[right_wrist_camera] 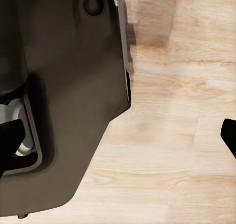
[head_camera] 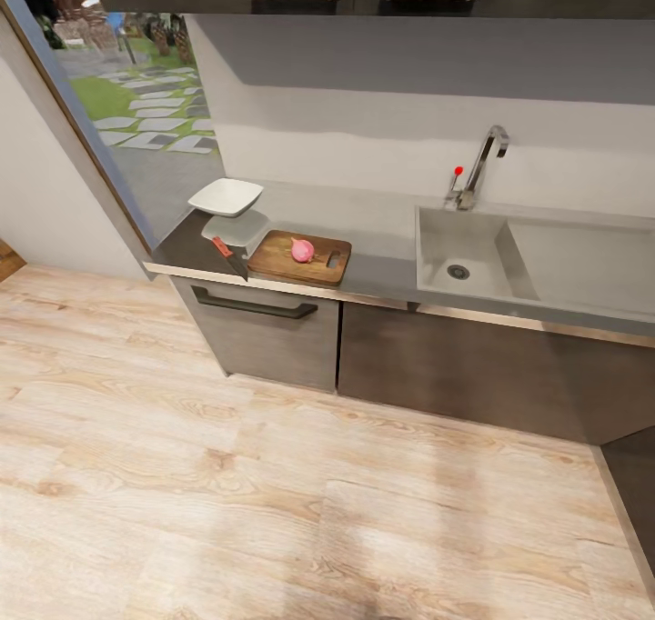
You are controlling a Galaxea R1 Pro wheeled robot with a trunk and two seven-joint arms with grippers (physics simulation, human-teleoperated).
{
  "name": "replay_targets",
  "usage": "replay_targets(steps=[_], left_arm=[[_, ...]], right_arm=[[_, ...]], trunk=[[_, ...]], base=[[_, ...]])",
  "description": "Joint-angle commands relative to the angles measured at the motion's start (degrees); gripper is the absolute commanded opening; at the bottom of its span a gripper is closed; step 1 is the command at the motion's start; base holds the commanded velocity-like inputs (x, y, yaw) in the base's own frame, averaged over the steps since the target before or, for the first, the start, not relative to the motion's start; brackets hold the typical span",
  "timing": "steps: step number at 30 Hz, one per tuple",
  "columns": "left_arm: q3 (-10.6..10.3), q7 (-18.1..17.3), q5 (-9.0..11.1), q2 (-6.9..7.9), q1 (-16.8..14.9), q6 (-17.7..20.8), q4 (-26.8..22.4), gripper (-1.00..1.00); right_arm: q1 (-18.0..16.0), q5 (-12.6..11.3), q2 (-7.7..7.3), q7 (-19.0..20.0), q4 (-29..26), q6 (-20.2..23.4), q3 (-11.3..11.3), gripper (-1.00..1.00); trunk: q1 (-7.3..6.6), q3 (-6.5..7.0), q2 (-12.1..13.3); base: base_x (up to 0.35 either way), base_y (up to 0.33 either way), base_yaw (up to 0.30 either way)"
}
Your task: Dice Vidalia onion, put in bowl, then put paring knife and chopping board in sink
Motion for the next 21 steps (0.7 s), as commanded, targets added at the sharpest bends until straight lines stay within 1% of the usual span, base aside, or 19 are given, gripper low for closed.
replay_targets(steps=[1,3,5,7,9,11,13,17,21], left_arm=[[0.28,-0.05,0.49,-0.41,0.74,0.0,-1.13,1.0],[0.37,0.61,0.42,-0.55,1.17,-0.27,-1.64,1.0],[0.49,1.47,0.36,-0.37,1.56,-1.34,-1.52,1.0],[0.68,2.14,0.34,0.35,1.79,-3.83,-0.51,1.0],[0.72,2.42,0.37,0.9,1.87,-5.39,0.31,1.0],[0.75,2.58,0.38,1.14,1.91,-6.22,1.0,1.0],[0.81,2.7,0.39,1.45,1.94,-6.83,2.9,1.0],[0.86,2.67,0.39,1.62,1.95,-7.2,6.31,1.0],[0.81,2.59,0.39,1.64,1.95,-7.25,7.61,1.0]], right_arm=[[0.03,0.31,0.06,0.44,-0.13,-0.05,-0.49,1.0],[0.03,0.31,0.04,0.44,-0.13,-0.05,-0.49,1.0],[0.03,0.31,0.05,0.44,-0.13,-0.05,-0.49,1.0],[0.03,0.31,0.05,0.44,-0.13,-0.05,-0.49,1.0],[0.03,0.31,0.04,0.44,-0.13,-0.05,-0.49,1.0],[0.03,0.31,0.04,0.44,-0.13,-0.05,-0.49,1.0],[0.03,0.31,0.05,0.44,-0.13,-0.05,-0.49,1.0],[0.03,0.31,0.03,0.44,-0.13,-0.05,-0.49,1.0],[0.03,0.31,0.05,0.44,-0.13,-0.05,-0.49,1.0]], trunk=[[0.04,-0.07,-0.09],[0.04,-0.07,-0.09],[0.04,-0.07,-0.09],[0.04,-0.07,-0.09],[0.04,-0.07,-0.09],[0.04,-0.07,-0.09],[0.04,-0.07,-0.09],[0.04,-0.07,-0.09],[0.04,-0.07,-0.09]], base=[[0.0,0.0,0.0],[0.0,0.0,0.0],[0.0,0.0,0.0],[0.0,0.0,0.0],[0.0,0.0,0.0],[0.0,0.0,0.0],[0.0,0.0,0.0],[0.0,0.0,0.0],[0.0,0.0,0.0]])
